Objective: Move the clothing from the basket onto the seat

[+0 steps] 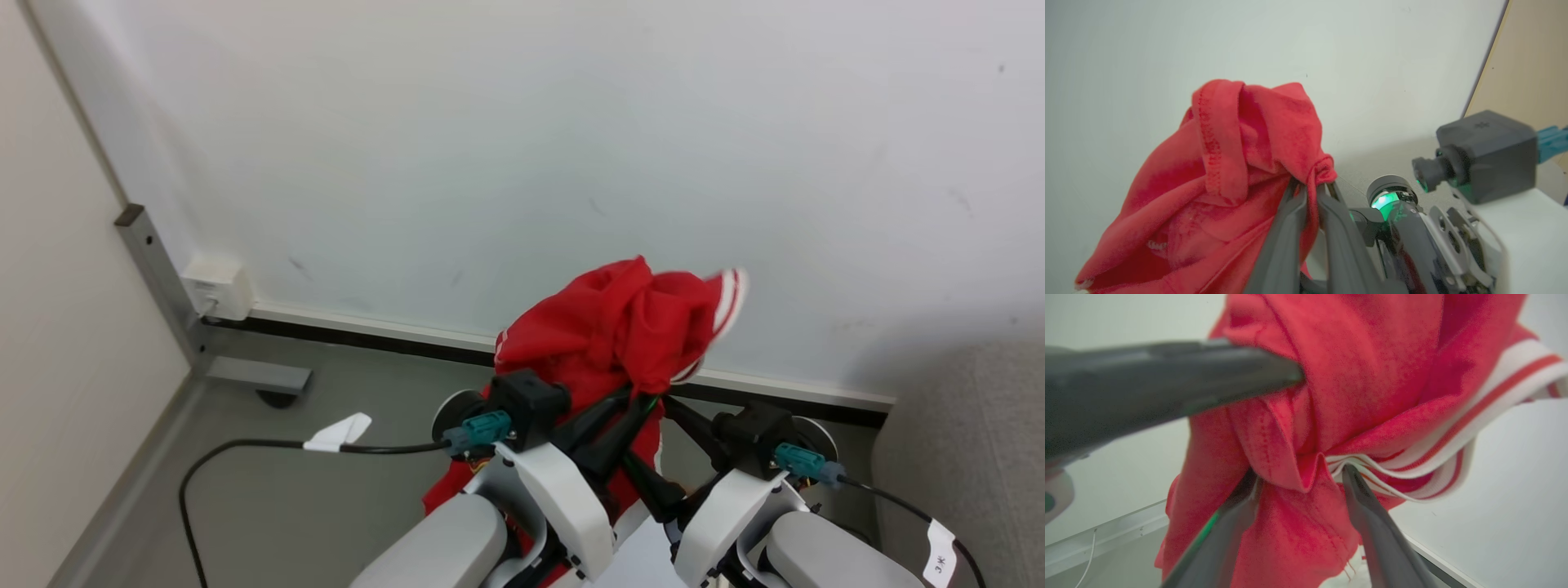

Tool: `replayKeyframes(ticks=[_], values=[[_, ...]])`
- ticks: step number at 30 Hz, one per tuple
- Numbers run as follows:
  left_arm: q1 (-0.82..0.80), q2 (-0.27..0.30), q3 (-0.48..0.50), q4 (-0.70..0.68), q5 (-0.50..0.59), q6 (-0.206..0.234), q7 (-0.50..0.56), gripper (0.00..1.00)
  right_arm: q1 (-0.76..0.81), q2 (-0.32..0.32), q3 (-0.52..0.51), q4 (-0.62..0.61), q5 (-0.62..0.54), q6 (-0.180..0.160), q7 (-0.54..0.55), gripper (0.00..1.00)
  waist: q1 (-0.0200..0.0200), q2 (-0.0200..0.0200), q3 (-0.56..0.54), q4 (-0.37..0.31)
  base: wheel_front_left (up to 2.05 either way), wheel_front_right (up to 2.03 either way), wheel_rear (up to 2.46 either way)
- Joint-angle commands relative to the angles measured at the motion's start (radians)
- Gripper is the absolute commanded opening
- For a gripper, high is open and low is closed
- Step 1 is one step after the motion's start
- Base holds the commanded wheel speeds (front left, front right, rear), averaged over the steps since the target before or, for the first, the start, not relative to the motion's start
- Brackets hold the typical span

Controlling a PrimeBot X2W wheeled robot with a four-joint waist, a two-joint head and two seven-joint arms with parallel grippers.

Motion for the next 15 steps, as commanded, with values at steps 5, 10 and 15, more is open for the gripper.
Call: replayKeyframes(ticks=[5,10,15], values=[[-0.012,-0.010,-0.025,0.014,-0.025,-0.011,0.004,0.00,-0.048,0.024,0.050,0.063,0.030,-0.002,0.001,1.00,-0.0001,0.0000,-0.011,0.043,0.00,0.00,0.00],[-0.020,-0.012,-0.031,0.025,-0.035,-0.013,0.004,0.00,-0.059,0.032,0.039,0.051,0.035,-0.002,0.001,0.00,-0.0001,0.0000,-0.009,0.053,0.00,0.00,0.00],[-0.022,0.002,-0.018,0.041,-0.041,-0.003,-0.005,0.00,-0.043,0.028,0.049,0.043,0.039,-0.002,0.000,0.00,-0.0001,0.0000,-0.005,0.043,0.00,0.00,0.00]])
